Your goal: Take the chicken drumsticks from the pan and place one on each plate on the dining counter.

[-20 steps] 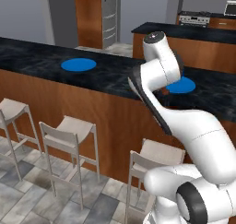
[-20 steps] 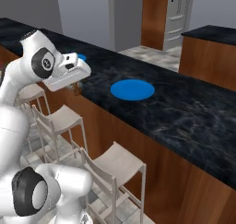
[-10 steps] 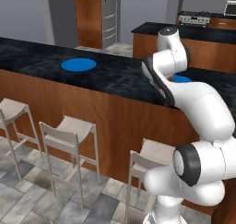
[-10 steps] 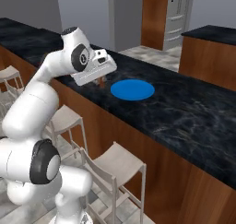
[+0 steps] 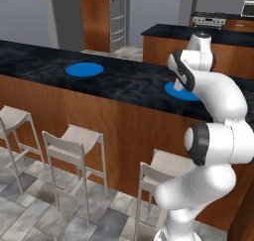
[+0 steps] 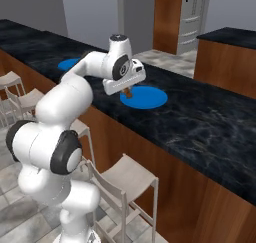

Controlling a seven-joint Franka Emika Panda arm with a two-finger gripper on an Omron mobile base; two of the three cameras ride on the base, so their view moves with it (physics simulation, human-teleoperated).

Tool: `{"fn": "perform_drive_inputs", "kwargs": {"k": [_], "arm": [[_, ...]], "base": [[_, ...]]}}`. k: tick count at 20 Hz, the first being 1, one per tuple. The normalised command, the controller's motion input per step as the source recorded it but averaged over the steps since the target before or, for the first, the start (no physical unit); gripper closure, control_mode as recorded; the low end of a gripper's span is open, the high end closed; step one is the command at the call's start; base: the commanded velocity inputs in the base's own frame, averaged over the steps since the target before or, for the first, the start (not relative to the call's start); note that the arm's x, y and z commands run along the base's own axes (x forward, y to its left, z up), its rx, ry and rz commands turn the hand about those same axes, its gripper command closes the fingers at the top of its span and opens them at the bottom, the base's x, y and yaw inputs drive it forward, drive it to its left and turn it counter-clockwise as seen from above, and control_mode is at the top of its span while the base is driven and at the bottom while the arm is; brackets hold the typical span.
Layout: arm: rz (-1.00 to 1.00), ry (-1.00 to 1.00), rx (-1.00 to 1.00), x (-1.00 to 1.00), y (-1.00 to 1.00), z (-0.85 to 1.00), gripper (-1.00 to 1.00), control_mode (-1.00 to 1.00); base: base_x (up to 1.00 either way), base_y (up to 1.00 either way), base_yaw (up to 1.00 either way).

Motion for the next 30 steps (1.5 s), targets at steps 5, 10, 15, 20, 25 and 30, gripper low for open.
{"fn": "perform_drive_inputs", "kwargs": {"k": [5, 10, 15, 20, 25, 30], "arm": [[0.34, 0.01, 0.04, 0.46, -0.16, -0.14, 1.0, -1.0], [0.26, 0.02, 0.0, 0.29, -0.1, -0.1, 1.0, -1.0], [0.19, 0.12, 0.0, 0.15, -0.04, -0.16, 1.0, -1.0], [0.1, 0.17, 0.0, 0.13, -0.09, -0.13, 1.0, -1.0], [0.02, 0.11, 0.0, 0.25, -0.16, -0.03, 1.0, -1.0], [0.0, 0.04, 0.0, 0.13, -0.13, 0.0, 1.0, -1.0]], "base": [[0.0, 0.0, 0.0], [0.0, 0.0, 0.0], [0.0, 0.0, 0.0], [0.0, 0.0, 0.0], [0.0, 0.0, 0.0], [0.0, 0.0, 0.0]]}}
